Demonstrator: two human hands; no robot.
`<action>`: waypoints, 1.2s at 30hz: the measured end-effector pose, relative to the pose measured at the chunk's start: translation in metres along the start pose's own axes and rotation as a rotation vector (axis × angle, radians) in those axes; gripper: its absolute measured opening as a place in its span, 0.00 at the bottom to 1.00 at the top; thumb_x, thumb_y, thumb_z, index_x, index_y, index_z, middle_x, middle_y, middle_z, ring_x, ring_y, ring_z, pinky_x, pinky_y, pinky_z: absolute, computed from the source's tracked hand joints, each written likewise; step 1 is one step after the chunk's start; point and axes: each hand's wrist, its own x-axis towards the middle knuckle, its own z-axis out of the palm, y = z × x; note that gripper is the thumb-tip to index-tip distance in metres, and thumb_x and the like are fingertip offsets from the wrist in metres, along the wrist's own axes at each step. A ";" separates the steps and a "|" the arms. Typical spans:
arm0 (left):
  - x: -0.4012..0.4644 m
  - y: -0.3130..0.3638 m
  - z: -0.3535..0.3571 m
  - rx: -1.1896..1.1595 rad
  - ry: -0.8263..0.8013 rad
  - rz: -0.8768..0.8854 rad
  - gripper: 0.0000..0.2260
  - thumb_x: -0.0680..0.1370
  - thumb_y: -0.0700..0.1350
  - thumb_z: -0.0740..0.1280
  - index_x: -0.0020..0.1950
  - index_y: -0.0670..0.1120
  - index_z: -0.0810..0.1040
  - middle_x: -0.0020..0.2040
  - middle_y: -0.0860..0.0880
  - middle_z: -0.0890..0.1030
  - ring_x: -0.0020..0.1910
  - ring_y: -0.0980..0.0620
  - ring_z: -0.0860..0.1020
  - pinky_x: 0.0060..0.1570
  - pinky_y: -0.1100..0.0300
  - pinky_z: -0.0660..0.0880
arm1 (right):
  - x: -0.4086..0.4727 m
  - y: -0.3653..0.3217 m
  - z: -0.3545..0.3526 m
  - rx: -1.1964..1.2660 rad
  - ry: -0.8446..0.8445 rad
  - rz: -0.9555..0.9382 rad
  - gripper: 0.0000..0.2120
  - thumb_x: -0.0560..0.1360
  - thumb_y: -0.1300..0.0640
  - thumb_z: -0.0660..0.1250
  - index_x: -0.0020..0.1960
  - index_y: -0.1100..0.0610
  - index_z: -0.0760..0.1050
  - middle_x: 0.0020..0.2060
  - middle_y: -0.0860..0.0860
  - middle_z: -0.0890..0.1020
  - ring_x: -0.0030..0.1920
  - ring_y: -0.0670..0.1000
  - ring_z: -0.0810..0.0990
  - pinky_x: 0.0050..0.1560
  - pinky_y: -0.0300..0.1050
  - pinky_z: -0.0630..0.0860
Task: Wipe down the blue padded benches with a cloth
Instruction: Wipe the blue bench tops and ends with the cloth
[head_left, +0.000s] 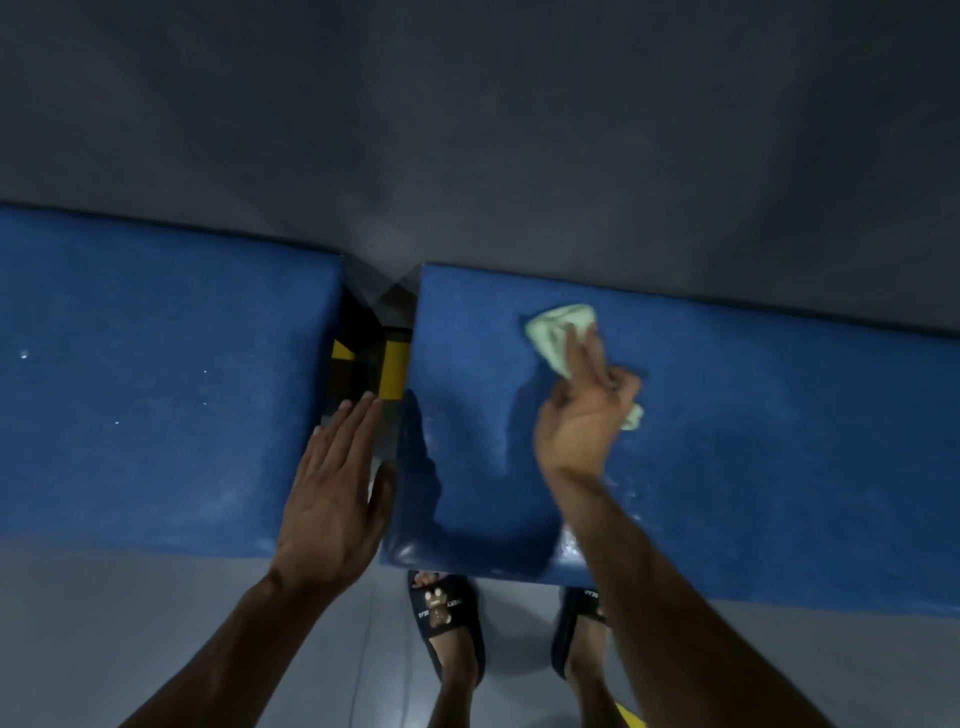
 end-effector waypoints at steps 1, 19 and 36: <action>-0.001 -0.003 0.000 -0.009 0.012 0.000 0.28 0.82 0.54 0.52 0.80 0.47 0.57 0.80 0.49 0.59 0.80 0.50 0.55 0.78 0.46 0.55 | -0.012 -0.022 0.006 0.009 -0.112 -0.063 0.28 0.72 0.61 0.57 0.70 0.45 0.72 0.73 0.48 0.71 0.61 0.47 0.71 0.63 0.36 0.67; -0.010 0.001 0.002 -0.040 -0.025 0.061 0.26 0.83 0.52 0.51 0.81 0.47 0.55 0.81 0.50 0.56 0.80 0.54 0.51 0.78 0.47 0.54 | -0.003 0.066 -0.070 -0.199 -0.299 -0.382 0.28 0.72 0.65 0.61 0.70 0.47 0.74 0.71 0.42 0.72 0.51 0.55 0.73 0.54 0.52 0.77; -0.033 0.015 0.013 -0.046 -0.041 0.064 0.26 0.83 0.53 0.51 0.81 0.46 0.56 0.81 0.50 0.57 0.80 0.52 0.53 0.77 0.51 0.55 | -0.043 0.039 -0.060 -0.204 -0.464 -0.671 0.32 0.71 0.64 0.63 0.72 0.44 0.71 0.73 0.40 0.70 0.52 0.51 0.71 0.49 0.46 0.76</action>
